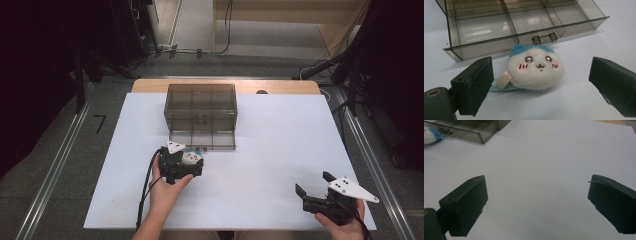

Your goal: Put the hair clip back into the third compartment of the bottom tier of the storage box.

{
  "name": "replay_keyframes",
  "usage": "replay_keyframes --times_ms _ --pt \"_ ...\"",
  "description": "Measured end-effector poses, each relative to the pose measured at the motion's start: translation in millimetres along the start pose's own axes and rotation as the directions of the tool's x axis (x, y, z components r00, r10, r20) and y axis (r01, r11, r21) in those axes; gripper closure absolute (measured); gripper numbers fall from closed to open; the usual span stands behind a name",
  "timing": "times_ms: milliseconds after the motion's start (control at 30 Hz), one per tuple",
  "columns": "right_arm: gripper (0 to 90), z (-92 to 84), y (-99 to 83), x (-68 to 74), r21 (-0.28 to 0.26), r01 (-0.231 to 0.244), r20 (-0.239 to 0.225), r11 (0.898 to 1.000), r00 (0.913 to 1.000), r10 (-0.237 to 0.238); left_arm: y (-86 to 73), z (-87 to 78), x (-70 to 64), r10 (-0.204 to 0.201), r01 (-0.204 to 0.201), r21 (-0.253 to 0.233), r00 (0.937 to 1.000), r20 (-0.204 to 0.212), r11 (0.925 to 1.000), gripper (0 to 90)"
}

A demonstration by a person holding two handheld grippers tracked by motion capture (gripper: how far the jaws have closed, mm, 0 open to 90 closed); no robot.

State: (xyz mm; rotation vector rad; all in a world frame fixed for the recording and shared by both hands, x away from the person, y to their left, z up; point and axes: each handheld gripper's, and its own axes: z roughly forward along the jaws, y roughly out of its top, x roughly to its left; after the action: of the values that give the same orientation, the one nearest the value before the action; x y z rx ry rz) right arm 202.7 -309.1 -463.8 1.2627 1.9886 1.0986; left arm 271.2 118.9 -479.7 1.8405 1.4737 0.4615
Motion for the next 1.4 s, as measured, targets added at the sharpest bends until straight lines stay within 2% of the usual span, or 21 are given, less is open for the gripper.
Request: replay_keyframes --times_ms 333,800,1133,1400 --pt "1.5 0.0 0.1 -0.4 0.003 -0.003 0.002 1.0 1.0 0.003 -0.1 6.6 0.5 -0.013 0.013 0.035 0.9999 -0.004 0.9993 5.9" --pt "1.5 0.3 0.1 -0.5 0.004 0.001 -0.003 1.0 1.0 -0.001 0.1 16.6 2.3 -0.029 0.031 0.057 0.9989 -0.038 0.9979 9.5" --pt "1.5 0.5 -0.2 -1.2 0.007 0.001 -0.005 1.0 1.0 -0.001 -0.7 23.6 3.7 -0.015 0.02 0.076 0.9978 -0.064 0.9969 12.4" --pt "1.5 1.0 -0.3 -1.2 0.008 0.001 -0.005 1.0 1.0 -0.001 -1.2 24.9 2.4 -0.013 0.018 0.078 0.9979 -0.064 0.9967 16.9"
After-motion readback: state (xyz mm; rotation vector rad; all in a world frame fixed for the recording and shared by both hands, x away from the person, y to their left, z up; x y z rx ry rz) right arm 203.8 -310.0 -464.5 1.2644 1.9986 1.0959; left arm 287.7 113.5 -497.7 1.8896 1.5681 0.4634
